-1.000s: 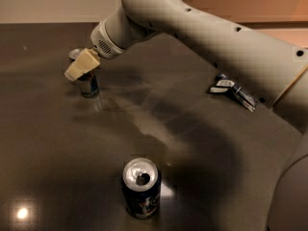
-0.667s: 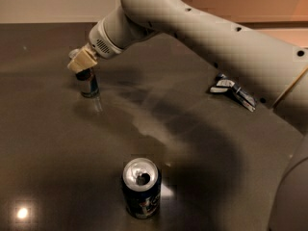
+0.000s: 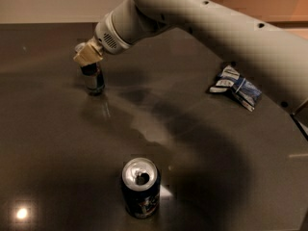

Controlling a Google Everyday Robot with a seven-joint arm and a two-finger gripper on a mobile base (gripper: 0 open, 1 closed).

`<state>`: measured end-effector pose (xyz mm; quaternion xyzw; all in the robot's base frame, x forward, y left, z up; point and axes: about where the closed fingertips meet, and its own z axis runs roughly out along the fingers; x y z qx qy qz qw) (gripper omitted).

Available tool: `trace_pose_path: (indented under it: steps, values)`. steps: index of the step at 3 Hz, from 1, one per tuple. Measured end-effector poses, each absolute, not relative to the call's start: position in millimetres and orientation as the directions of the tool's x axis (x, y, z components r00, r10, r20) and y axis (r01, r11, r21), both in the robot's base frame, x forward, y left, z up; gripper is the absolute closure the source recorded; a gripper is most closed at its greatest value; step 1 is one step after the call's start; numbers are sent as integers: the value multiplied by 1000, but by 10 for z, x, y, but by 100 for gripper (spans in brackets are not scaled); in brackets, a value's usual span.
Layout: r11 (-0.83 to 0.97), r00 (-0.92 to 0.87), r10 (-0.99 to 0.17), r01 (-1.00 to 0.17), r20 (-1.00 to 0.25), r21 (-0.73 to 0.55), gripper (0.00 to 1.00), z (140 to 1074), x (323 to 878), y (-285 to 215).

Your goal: Knock redbull can over

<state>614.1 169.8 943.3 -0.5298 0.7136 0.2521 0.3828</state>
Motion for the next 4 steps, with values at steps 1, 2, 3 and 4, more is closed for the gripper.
trace_pose_path:
  steps: [1, 2, 3, 4]
  values:
    - [318, -148, -616, -945, -774, -73, 100, 9635, 6046, 1406]
    - [315, -166, -704, -944, -691, -94, 100, 9689, 5983, 1069]
    - [278, -172, -801, -955, -574, -101, 100, 9612, 5825, 715]
    - [234, -162, -865, -968, -474, -96, 100, 9495, 5667, 447]
